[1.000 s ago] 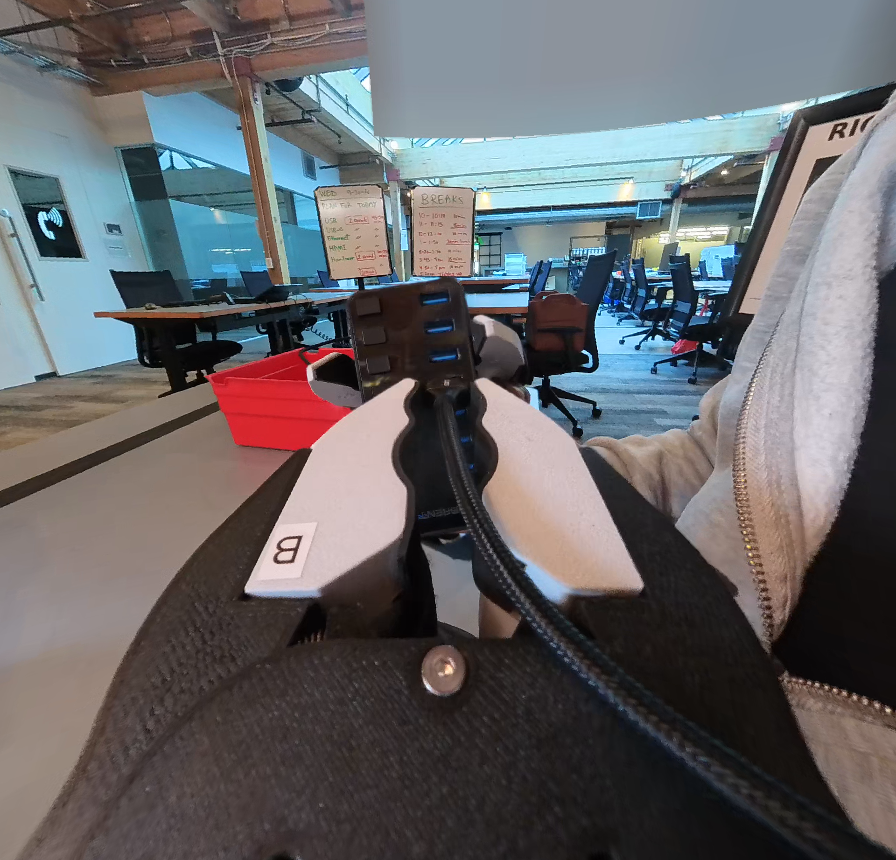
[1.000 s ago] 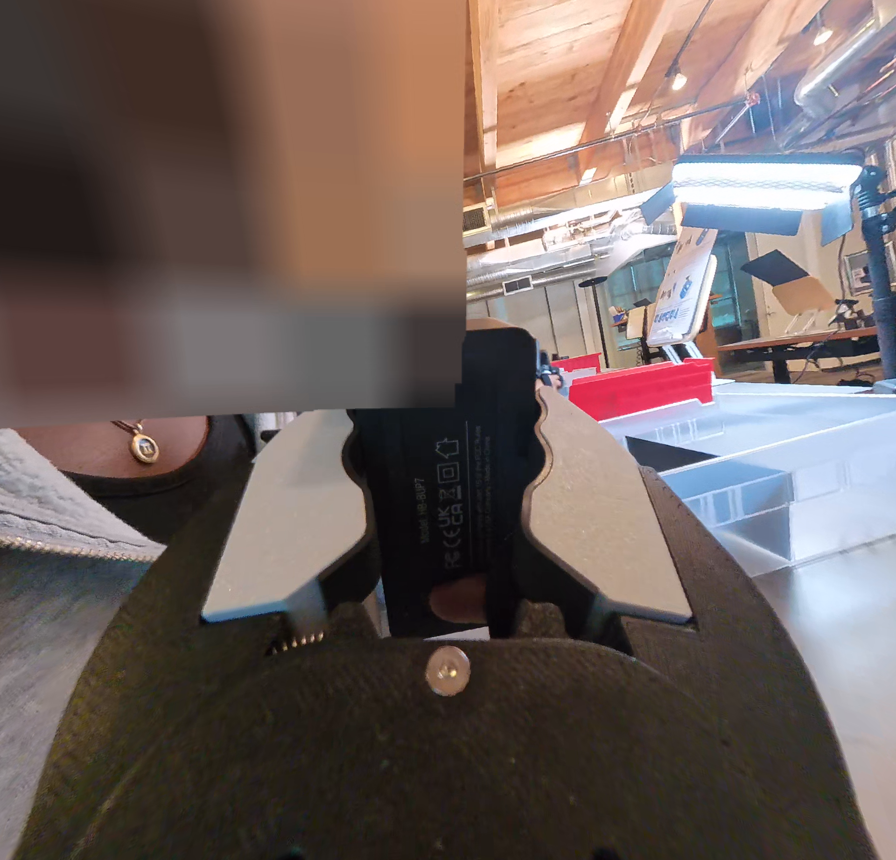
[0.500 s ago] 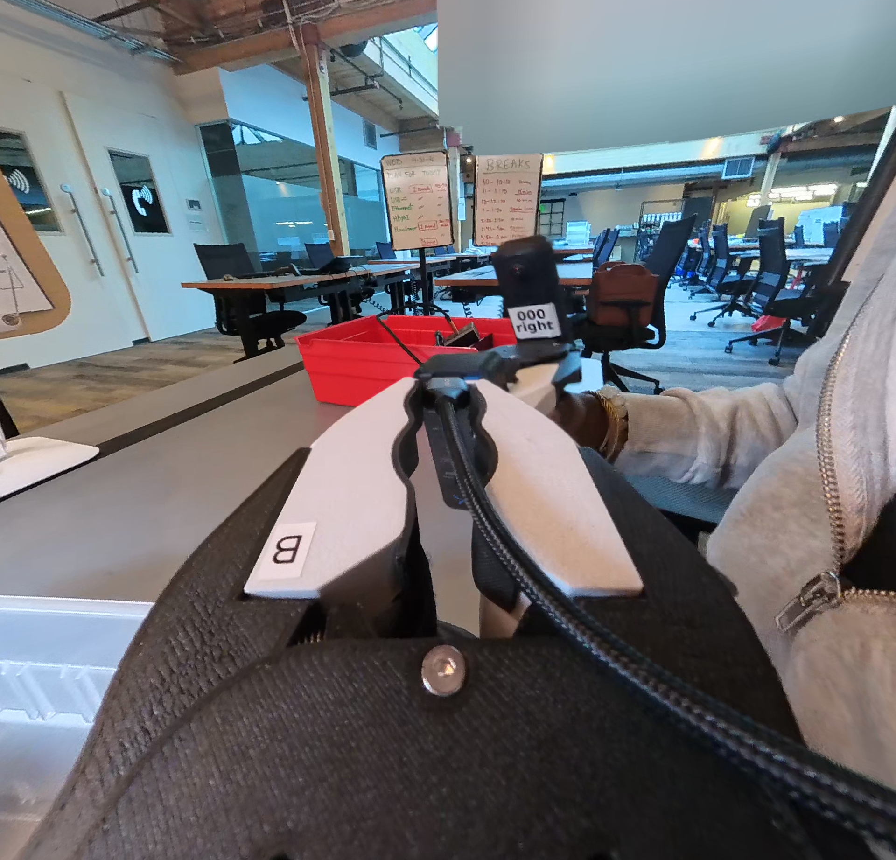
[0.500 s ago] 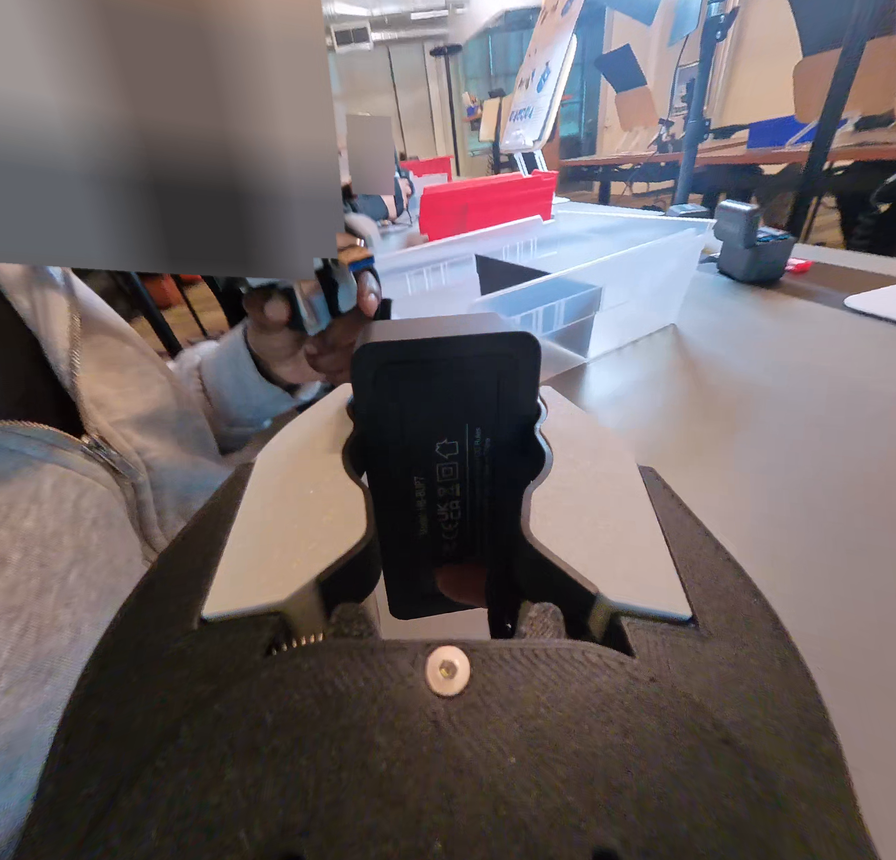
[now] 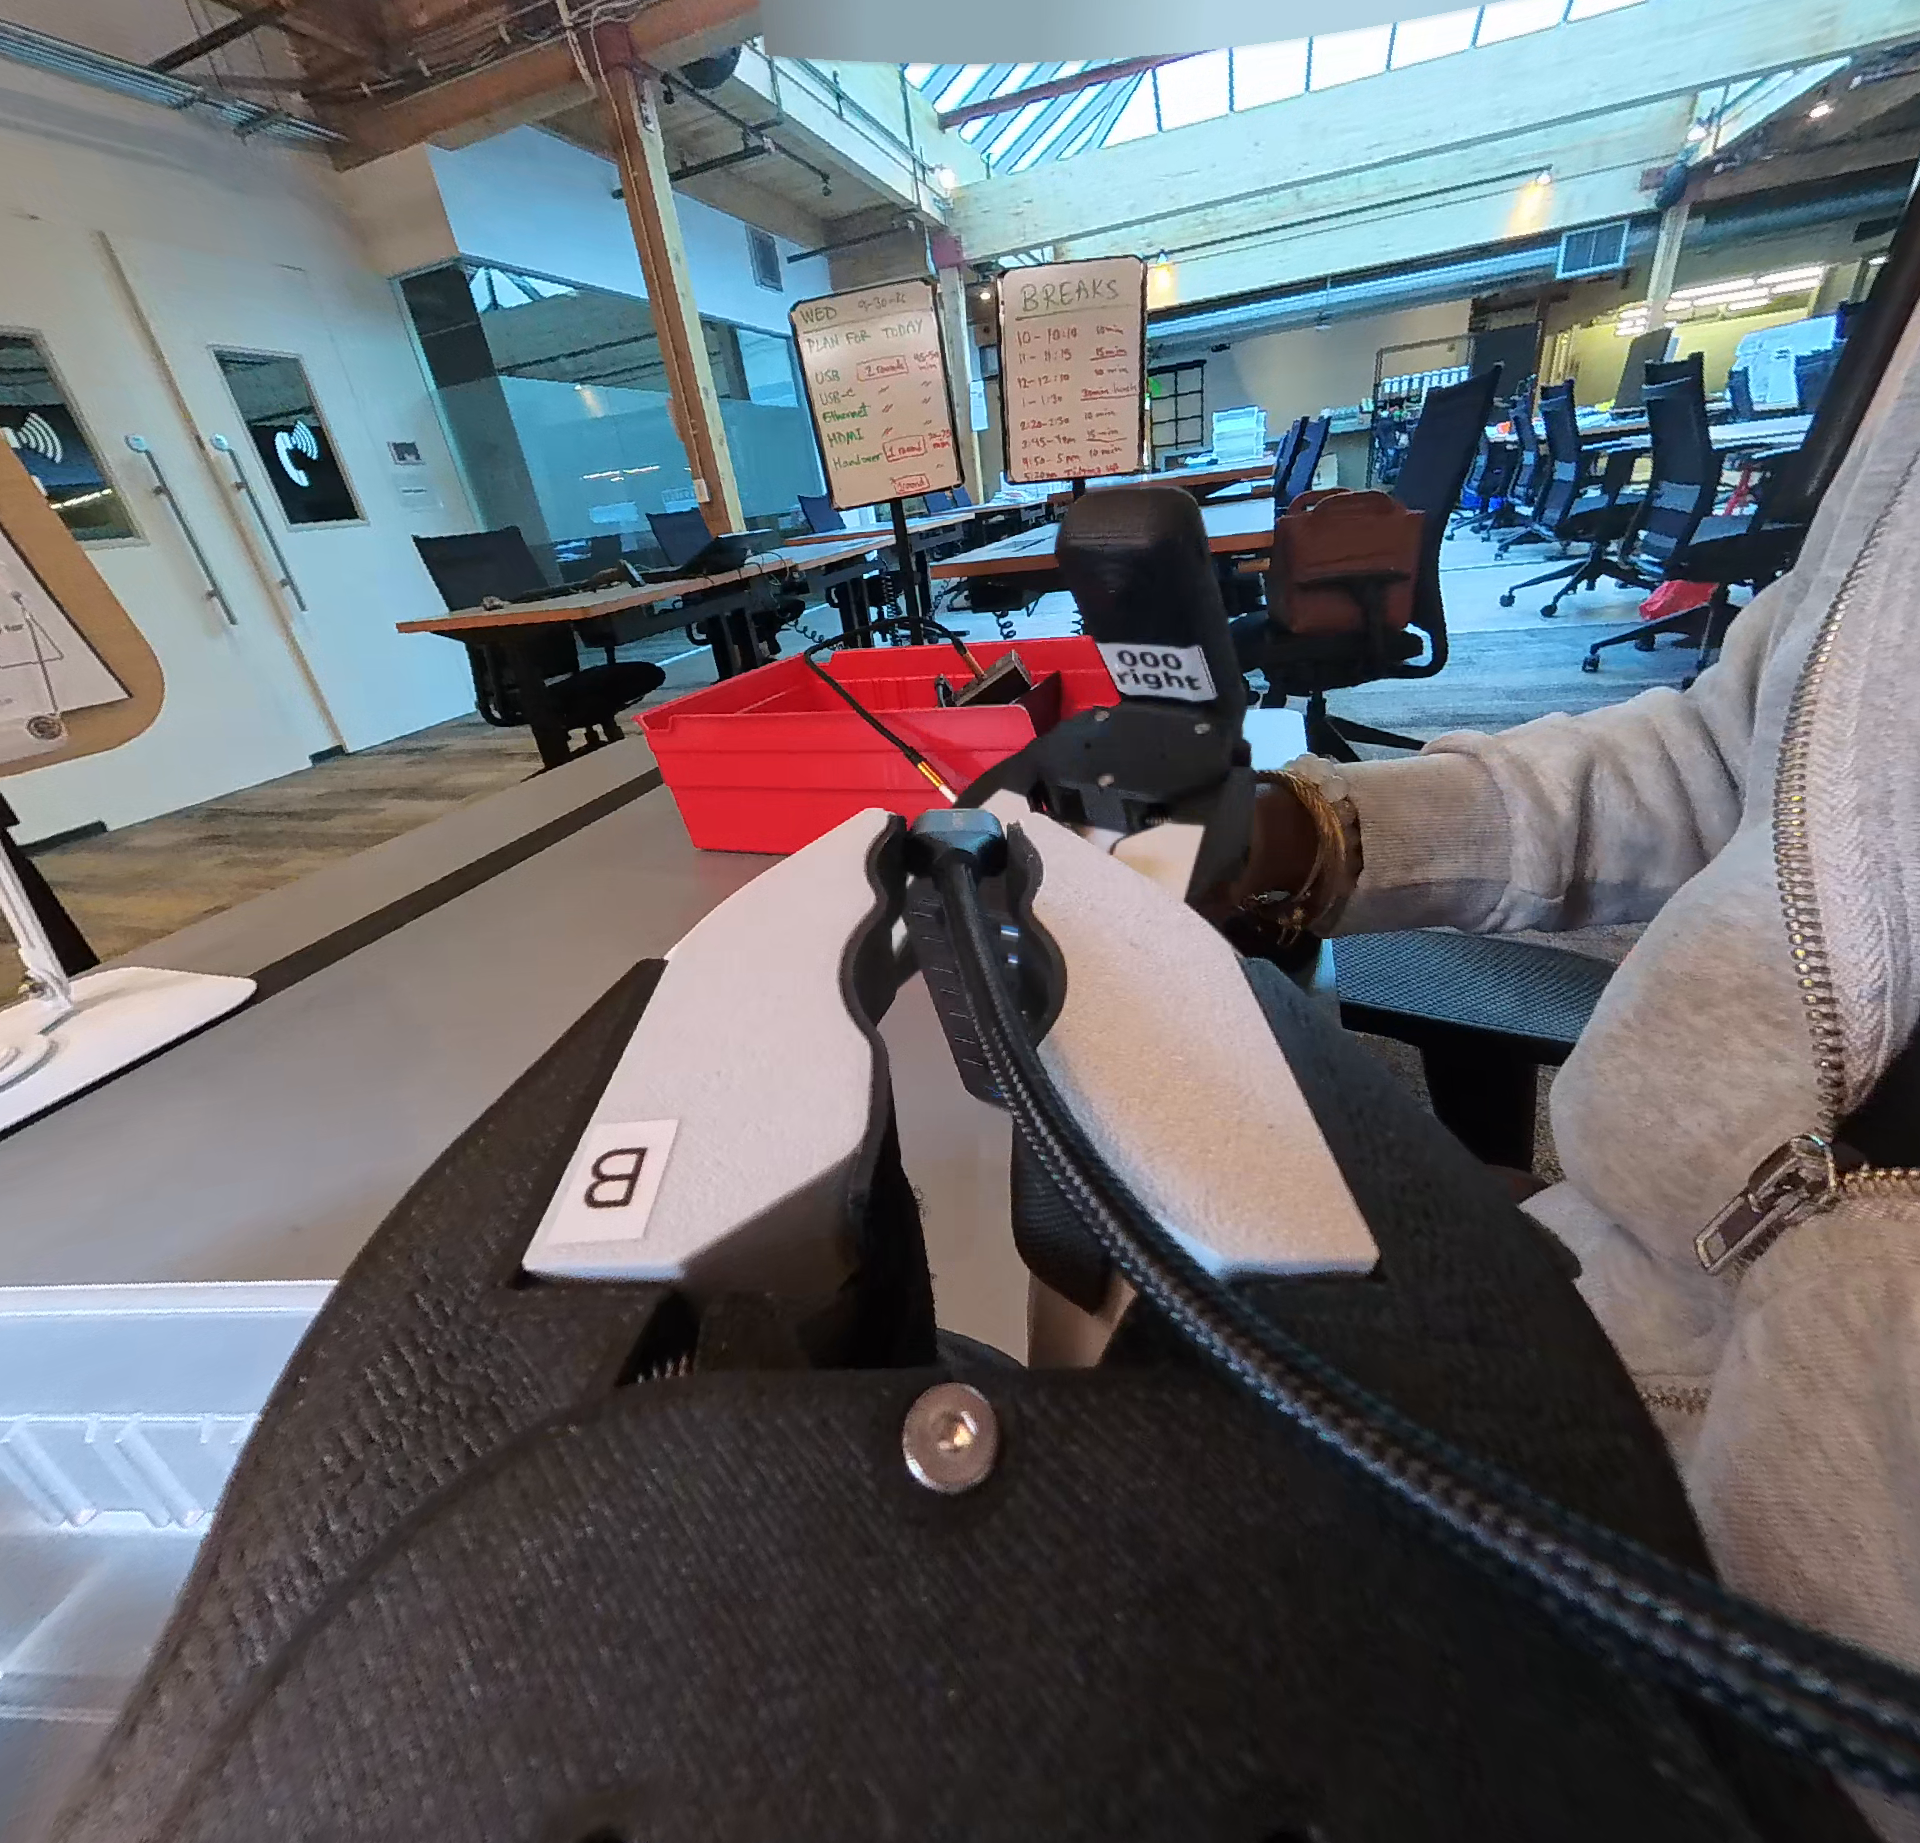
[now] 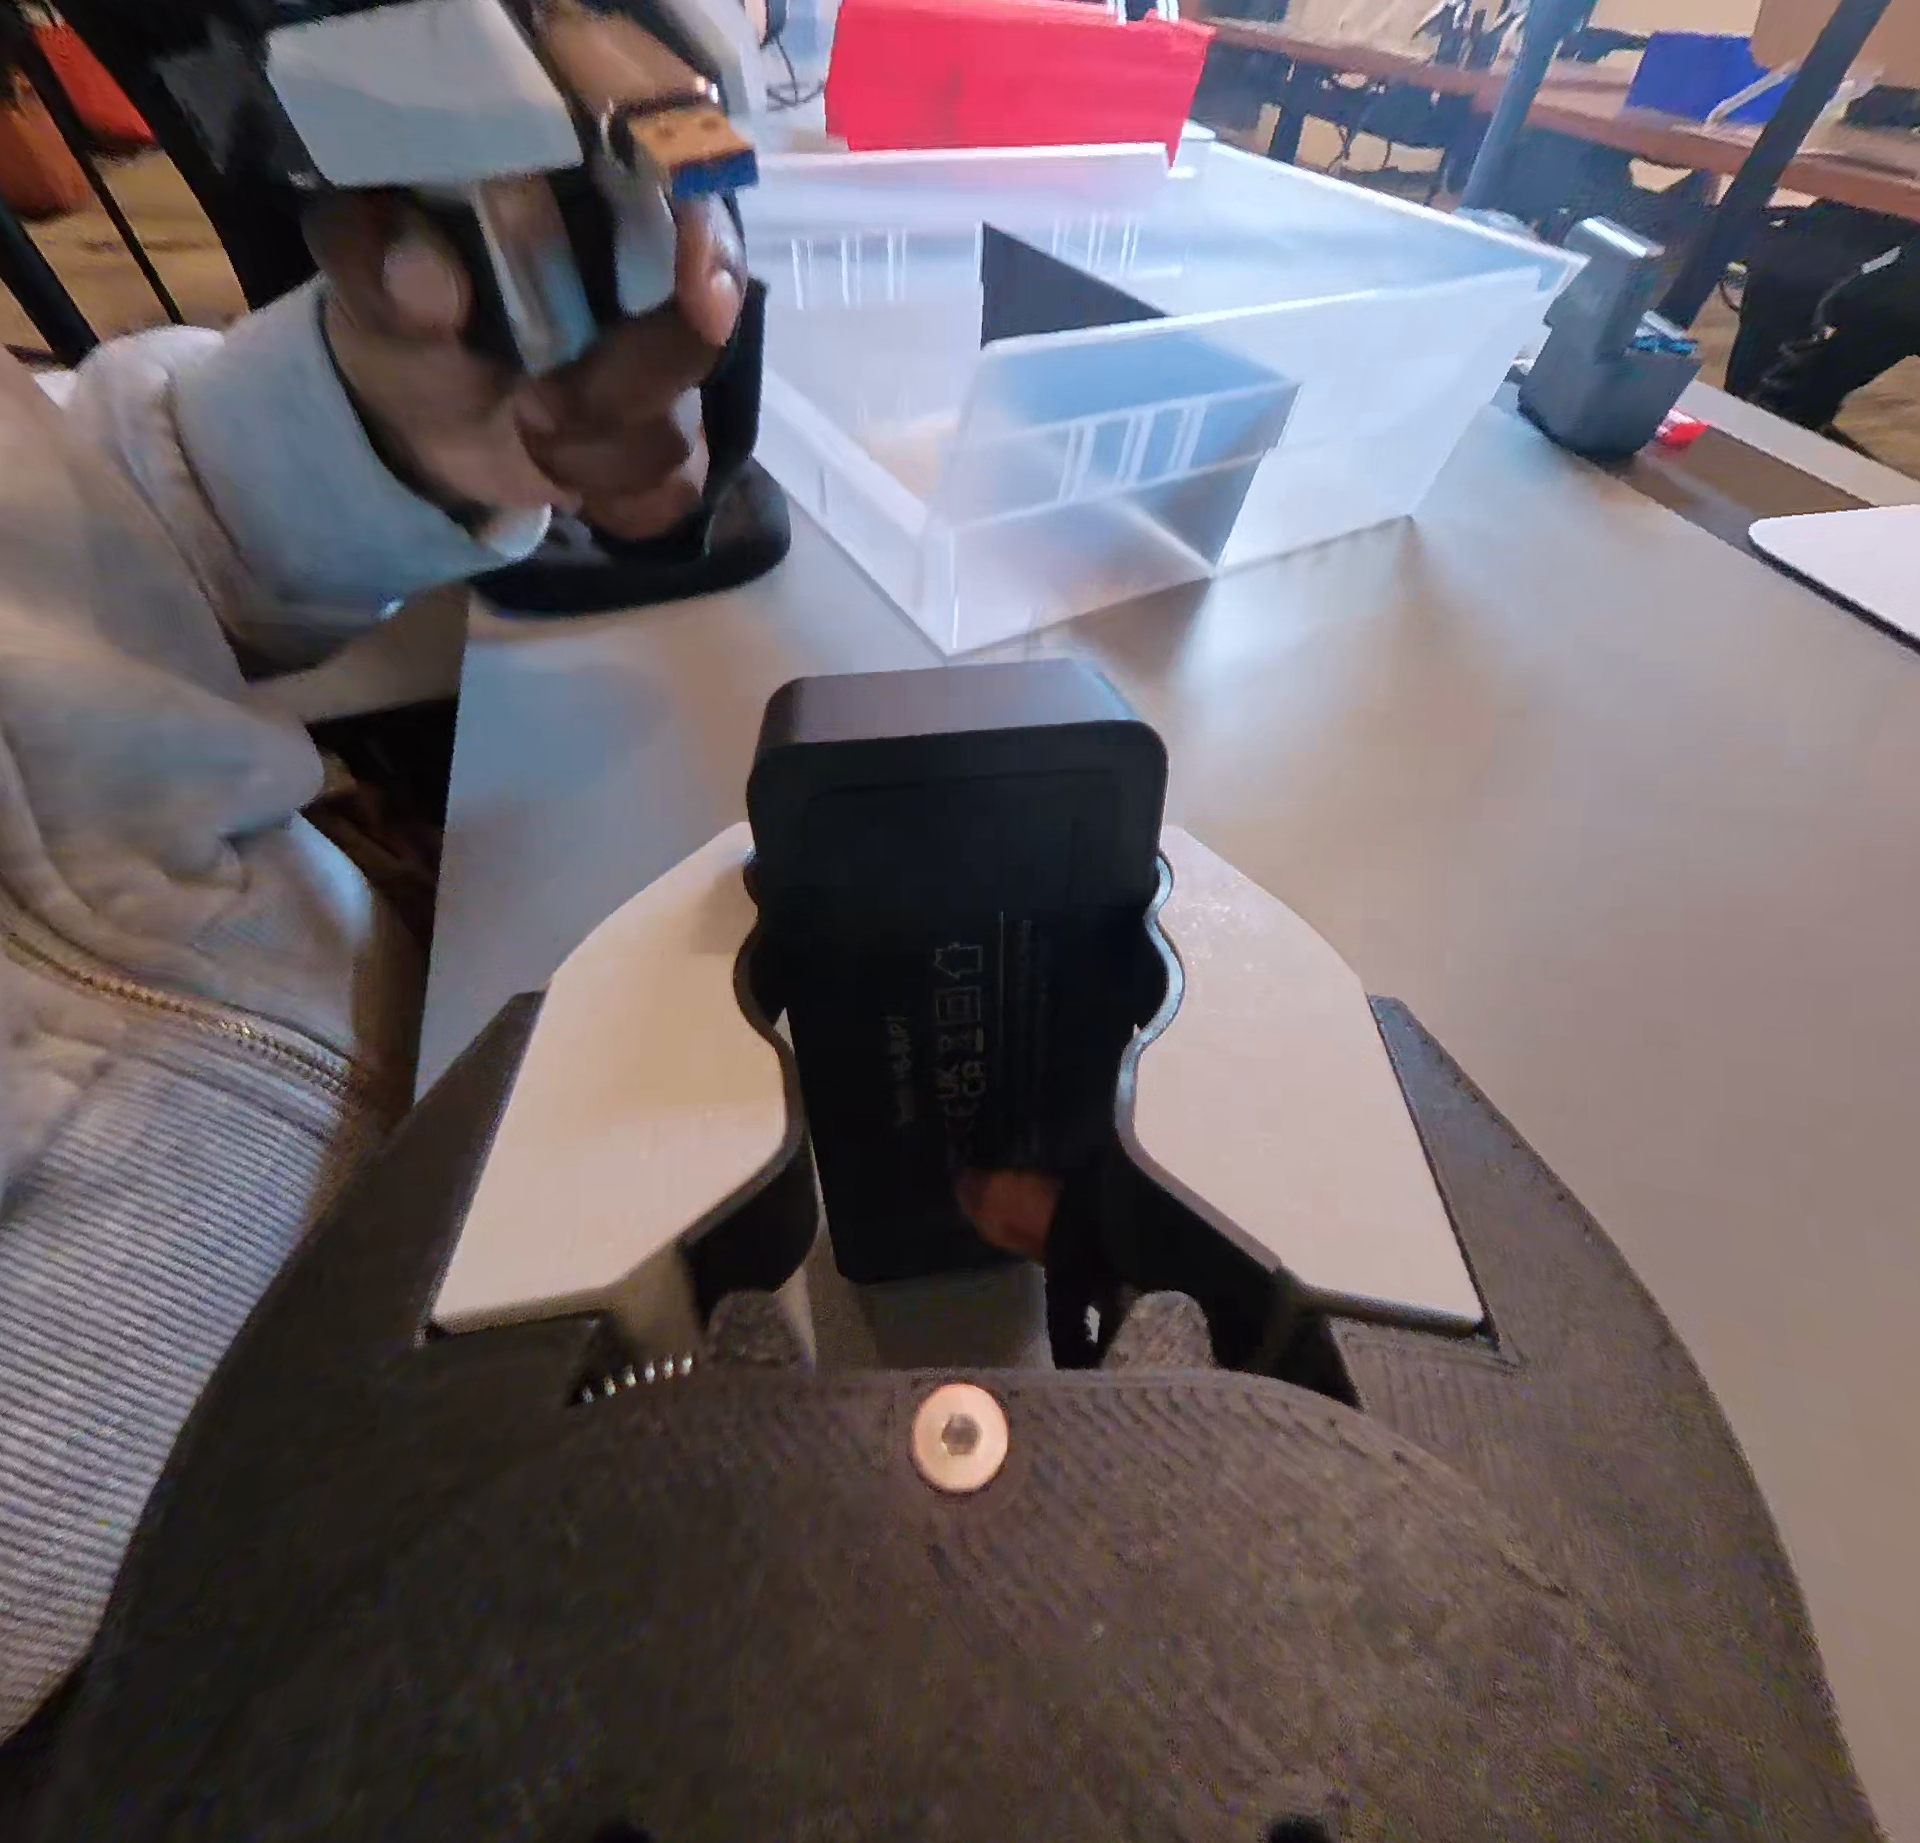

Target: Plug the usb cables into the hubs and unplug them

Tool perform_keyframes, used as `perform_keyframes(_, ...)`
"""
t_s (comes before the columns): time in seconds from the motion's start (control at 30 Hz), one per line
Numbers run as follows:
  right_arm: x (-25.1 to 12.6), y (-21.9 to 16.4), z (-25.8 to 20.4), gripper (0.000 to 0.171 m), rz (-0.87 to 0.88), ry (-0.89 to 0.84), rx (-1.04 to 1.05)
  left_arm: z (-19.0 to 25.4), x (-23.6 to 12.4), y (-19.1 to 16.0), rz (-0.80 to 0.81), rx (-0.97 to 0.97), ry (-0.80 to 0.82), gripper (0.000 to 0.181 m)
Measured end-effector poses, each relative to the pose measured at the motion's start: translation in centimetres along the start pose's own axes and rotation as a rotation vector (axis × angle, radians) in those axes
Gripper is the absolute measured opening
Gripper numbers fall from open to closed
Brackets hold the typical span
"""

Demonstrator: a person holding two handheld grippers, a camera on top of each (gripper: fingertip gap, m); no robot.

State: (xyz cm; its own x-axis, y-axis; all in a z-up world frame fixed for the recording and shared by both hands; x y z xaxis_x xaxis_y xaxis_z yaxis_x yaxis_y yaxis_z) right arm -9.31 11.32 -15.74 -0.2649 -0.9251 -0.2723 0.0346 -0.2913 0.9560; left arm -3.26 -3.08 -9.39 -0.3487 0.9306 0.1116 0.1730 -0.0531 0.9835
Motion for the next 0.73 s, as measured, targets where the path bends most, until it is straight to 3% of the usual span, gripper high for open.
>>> perform_keyframes(0.23, 0.2, -0.2, 0.1, 0.066, -0.049, -0.016, 0.007, 0.1, 0.0, -0.1, 0.004, 0.009, -0.006, 0.019)
perform_keyframes(0.57, 4.7, -1.3, 1.0, 0.065, -0.631, -0.147, -0.073, 0.0, -0.6, 0.6, 0.033, 0.034, 0.008, 0.019)
perform_keyframes(0.67, 5.6, -1.4, 0.9, 0.064, -0.662, -0.162, -0.101, -0.1, -0.8, 0.7, 0.034, 0.037, 0.013, 0.019)
perform_keyframes(0.73, 5.4, -0.8, 0.9, 0.085, -0.642, -0.134, -0.084, -0.1, -1.0, 0.7, 0.036, 0.038, 0.016, 0.019)
Point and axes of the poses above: each gripper's, where its closed fingertips meet, x out along the fingers, y out of its top, z = x × y across the jaws, the point moved 6 cm from there along -x, back along the fingers, and after that the axes turned 9 degrees about -y, right-handed, at the moved point
